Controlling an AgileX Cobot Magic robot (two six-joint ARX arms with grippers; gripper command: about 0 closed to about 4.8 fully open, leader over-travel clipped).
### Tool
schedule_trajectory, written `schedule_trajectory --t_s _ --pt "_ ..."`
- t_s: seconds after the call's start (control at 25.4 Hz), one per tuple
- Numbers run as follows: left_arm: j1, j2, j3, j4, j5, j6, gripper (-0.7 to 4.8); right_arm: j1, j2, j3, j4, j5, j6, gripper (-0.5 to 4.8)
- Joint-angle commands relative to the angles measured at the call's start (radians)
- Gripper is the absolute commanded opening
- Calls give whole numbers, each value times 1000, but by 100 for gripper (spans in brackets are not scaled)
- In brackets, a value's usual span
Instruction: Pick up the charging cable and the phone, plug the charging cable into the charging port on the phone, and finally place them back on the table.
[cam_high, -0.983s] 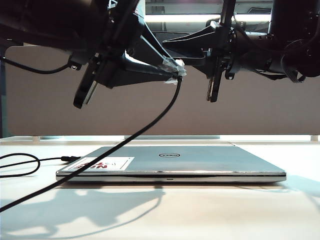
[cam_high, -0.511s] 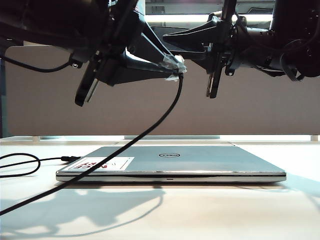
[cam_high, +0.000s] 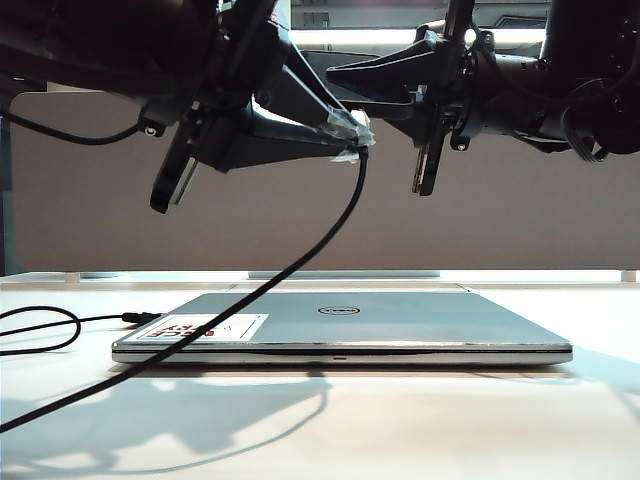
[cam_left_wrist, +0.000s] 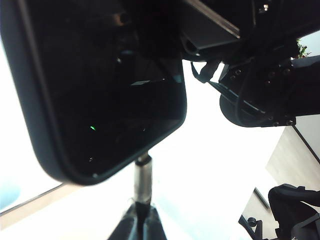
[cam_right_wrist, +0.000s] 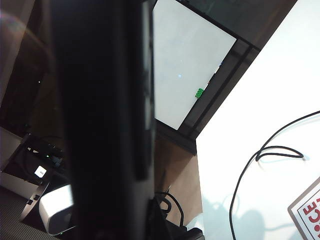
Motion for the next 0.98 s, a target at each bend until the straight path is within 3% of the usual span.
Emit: schedule_trajectory --t_s 0.04,0.98 --pt "2 -3 4 45 -11 4 -8 3 -8 5 34 -18 -15 -6" --pt "51 -3 4 80 -11 5 -8 5 -8 3 2 -29 -36 -6"
